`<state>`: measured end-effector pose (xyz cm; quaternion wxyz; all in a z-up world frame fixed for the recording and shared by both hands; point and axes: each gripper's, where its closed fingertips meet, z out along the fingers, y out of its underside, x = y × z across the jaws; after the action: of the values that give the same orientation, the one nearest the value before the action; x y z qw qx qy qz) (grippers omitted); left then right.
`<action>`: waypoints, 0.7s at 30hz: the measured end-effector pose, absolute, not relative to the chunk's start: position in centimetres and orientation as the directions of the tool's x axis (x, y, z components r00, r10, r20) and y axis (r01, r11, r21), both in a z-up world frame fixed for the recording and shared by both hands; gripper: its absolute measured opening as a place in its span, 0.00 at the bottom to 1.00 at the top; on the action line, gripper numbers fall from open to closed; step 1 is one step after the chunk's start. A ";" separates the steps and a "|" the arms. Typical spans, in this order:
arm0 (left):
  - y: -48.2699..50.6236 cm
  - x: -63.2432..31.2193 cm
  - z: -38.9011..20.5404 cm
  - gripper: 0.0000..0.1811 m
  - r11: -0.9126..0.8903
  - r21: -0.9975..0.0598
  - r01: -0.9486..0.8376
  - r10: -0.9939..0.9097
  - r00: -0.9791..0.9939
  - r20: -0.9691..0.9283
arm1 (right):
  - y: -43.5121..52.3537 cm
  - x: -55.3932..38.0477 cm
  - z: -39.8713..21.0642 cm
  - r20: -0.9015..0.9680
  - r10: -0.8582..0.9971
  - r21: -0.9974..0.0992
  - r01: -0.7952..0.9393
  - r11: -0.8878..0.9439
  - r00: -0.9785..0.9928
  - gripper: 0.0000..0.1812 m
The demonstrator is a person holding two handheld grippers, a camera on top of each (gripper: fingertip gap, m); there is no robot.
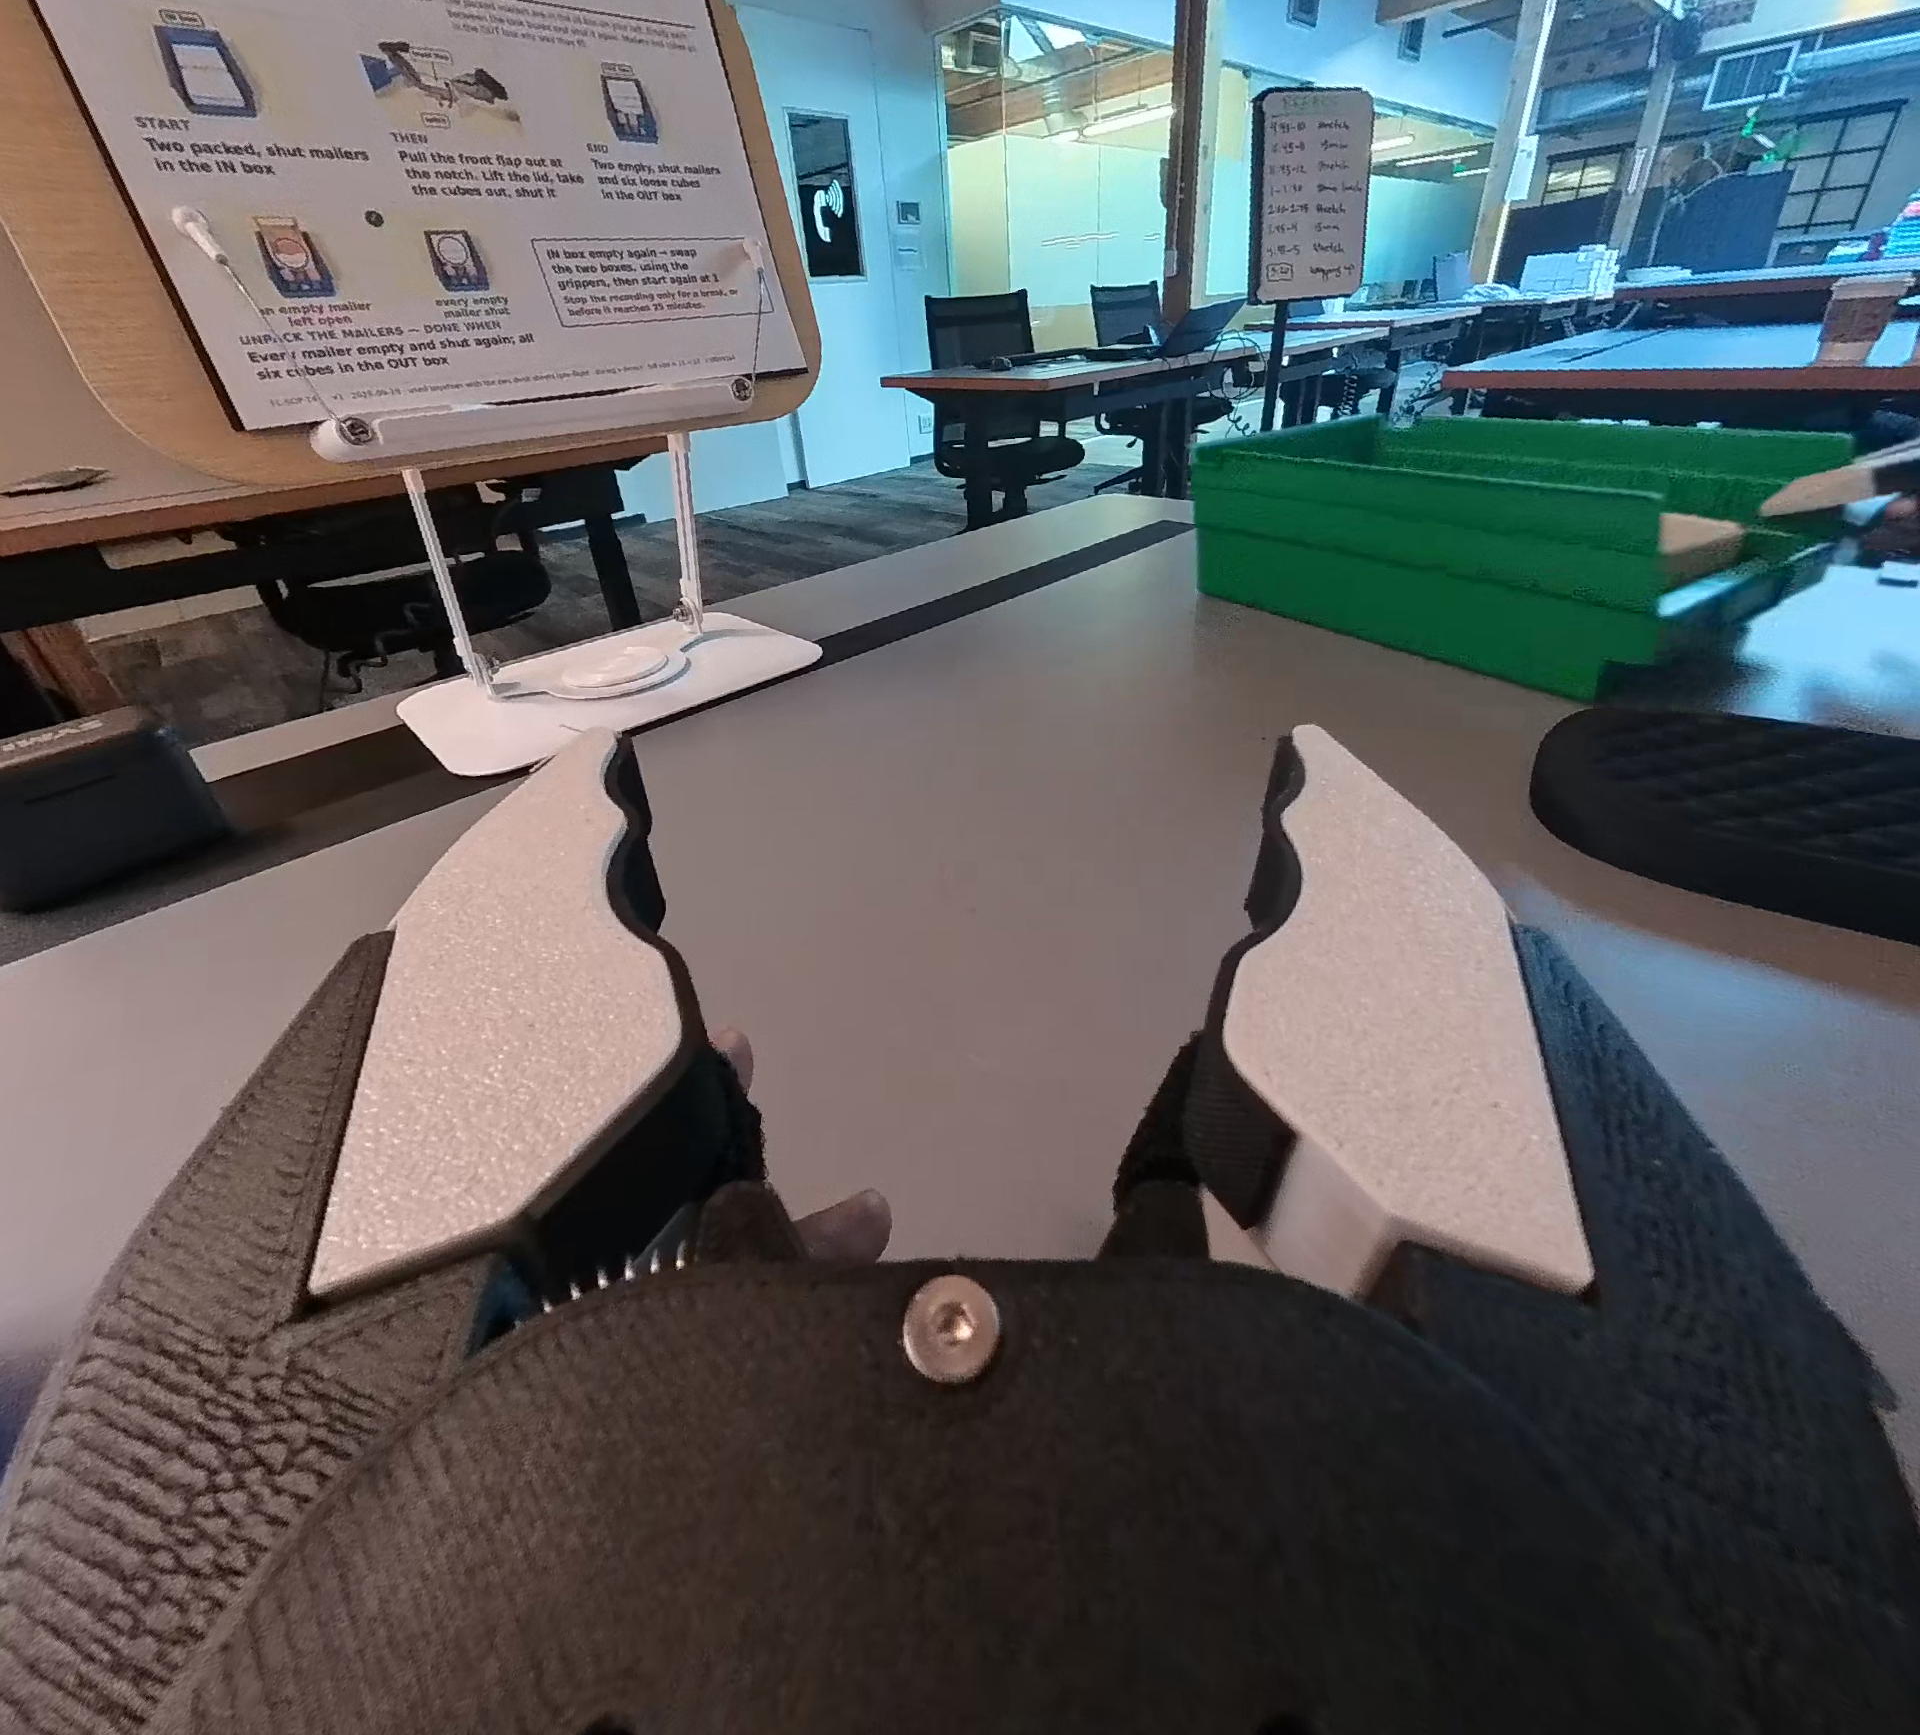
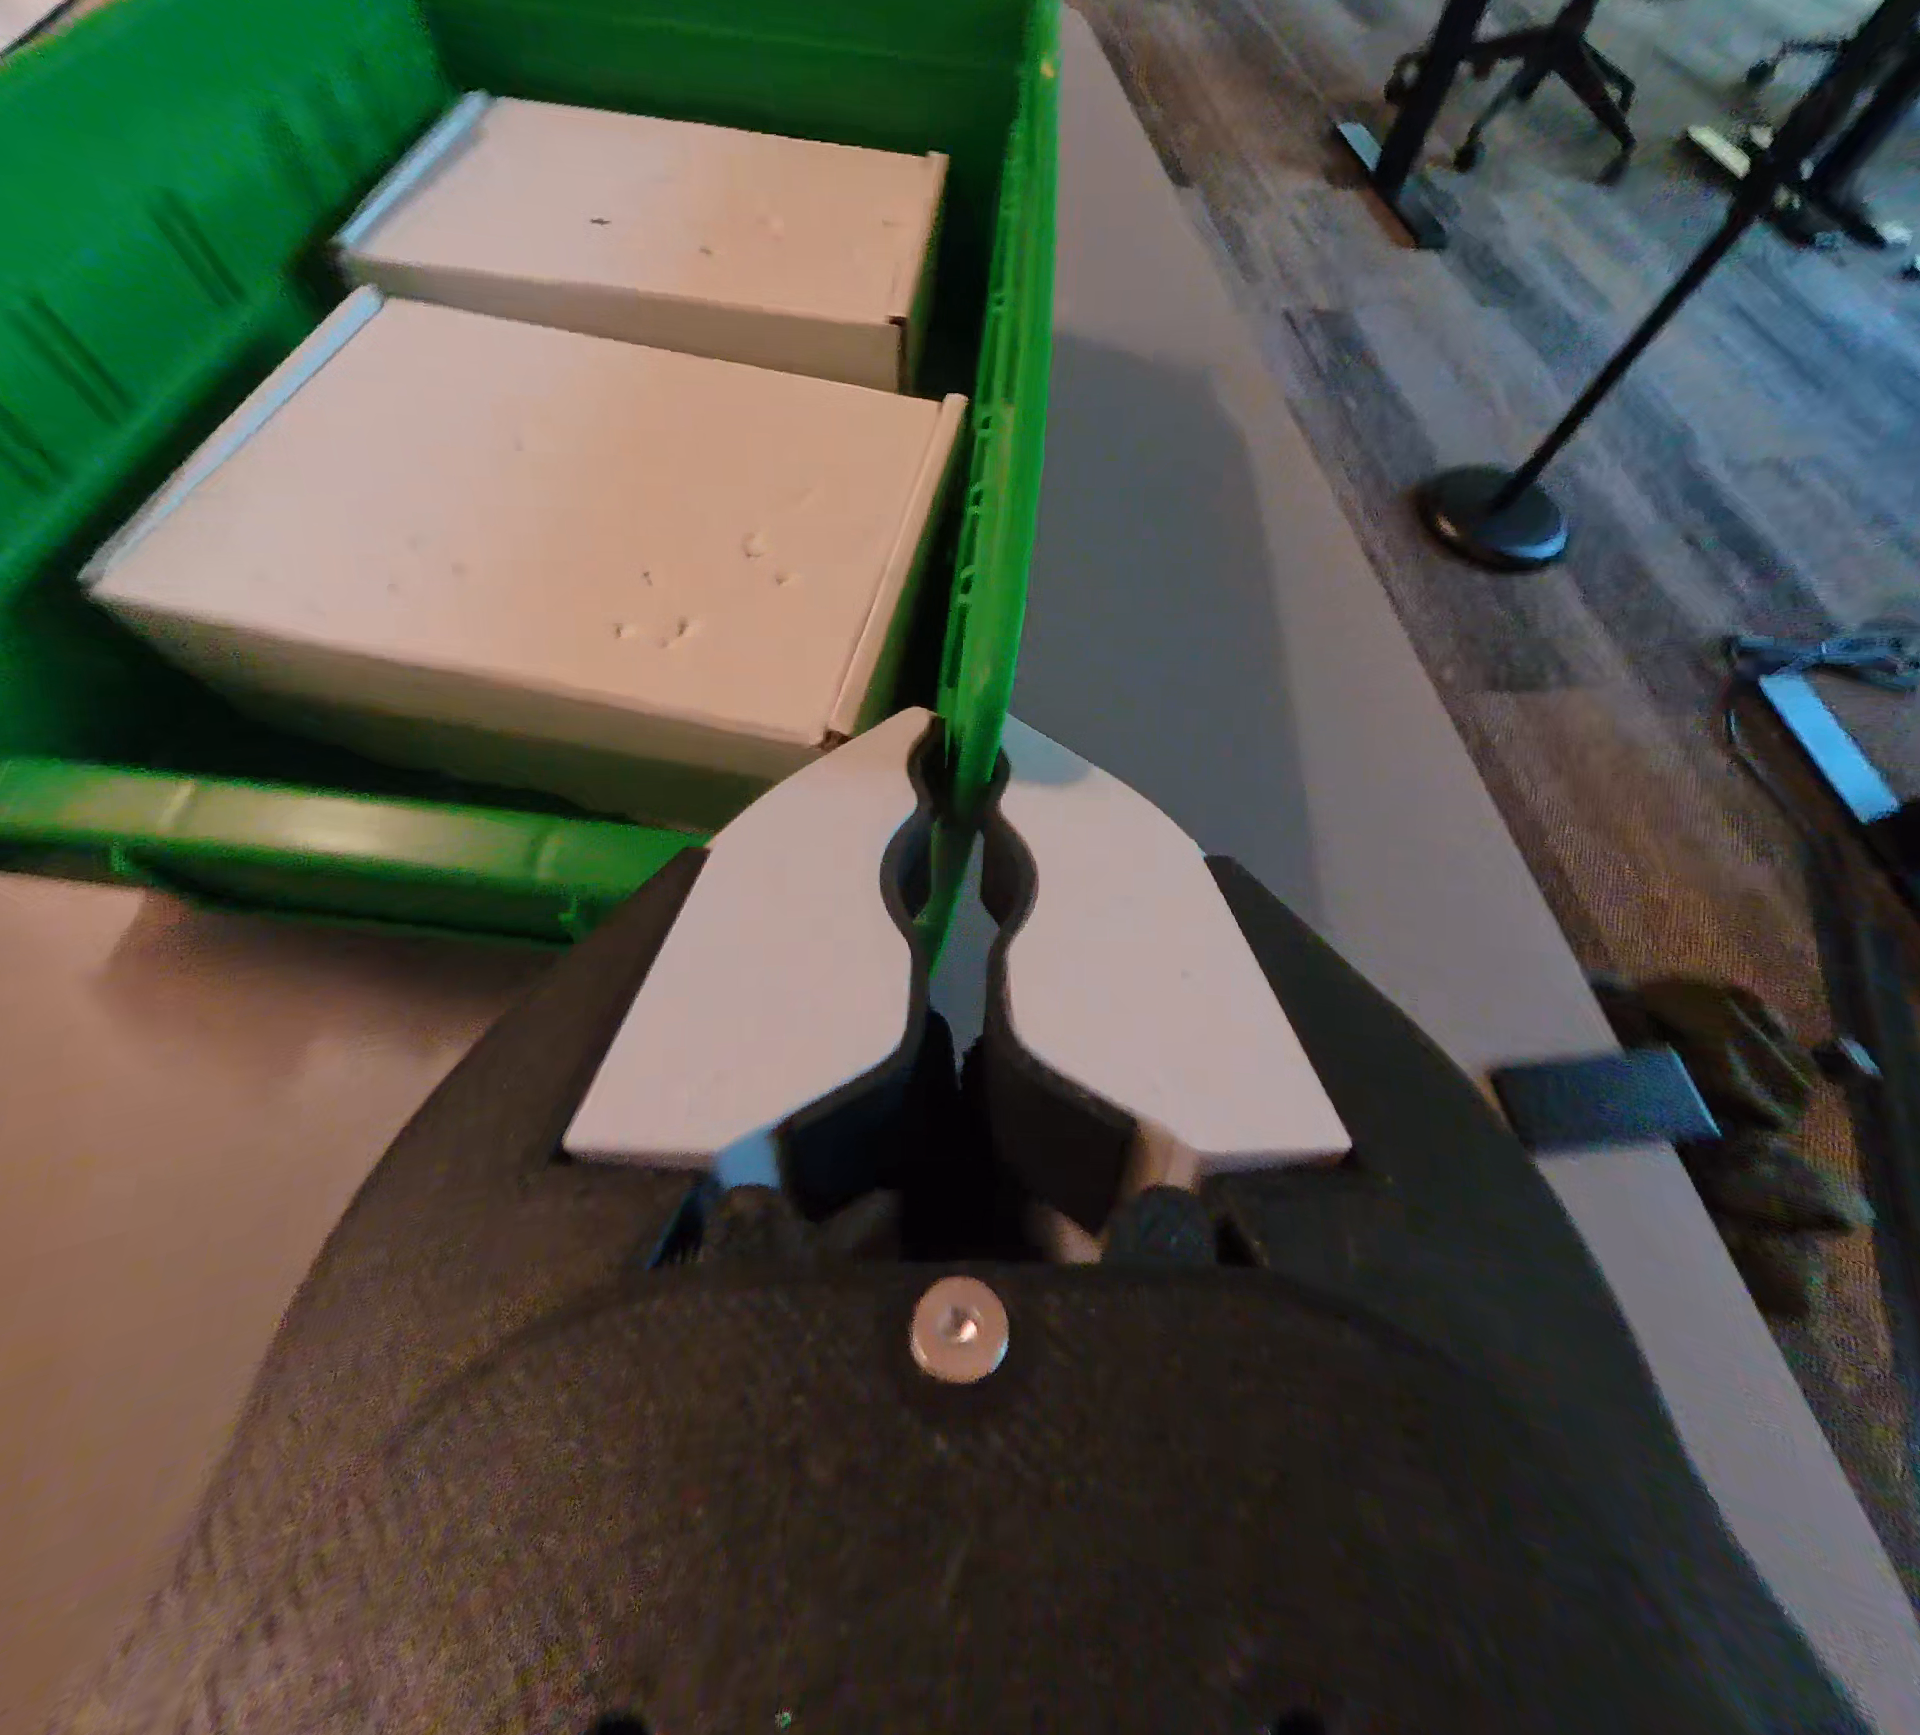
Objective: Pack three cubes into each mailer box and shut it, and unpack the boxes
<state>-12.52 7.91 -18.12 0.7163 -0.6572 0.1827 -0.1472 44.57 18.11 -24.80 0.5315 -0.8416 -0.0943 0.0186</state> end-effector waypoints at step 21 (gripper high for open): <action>7.9 -11.9 -18.5 0.61 0.096 -0.992 -0.083 -0.457 0.882 -0.118 | 19.5 27.6 -24.8 0.206 0.490 -0.874 0.385 -0.298 0.847 0.06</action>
<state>-11.86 7.86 -18.49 0.7113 -0.6594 0.2047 -0.1316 27.58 19.46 -24.80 0.5264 -0.8040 -0.2720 0.0497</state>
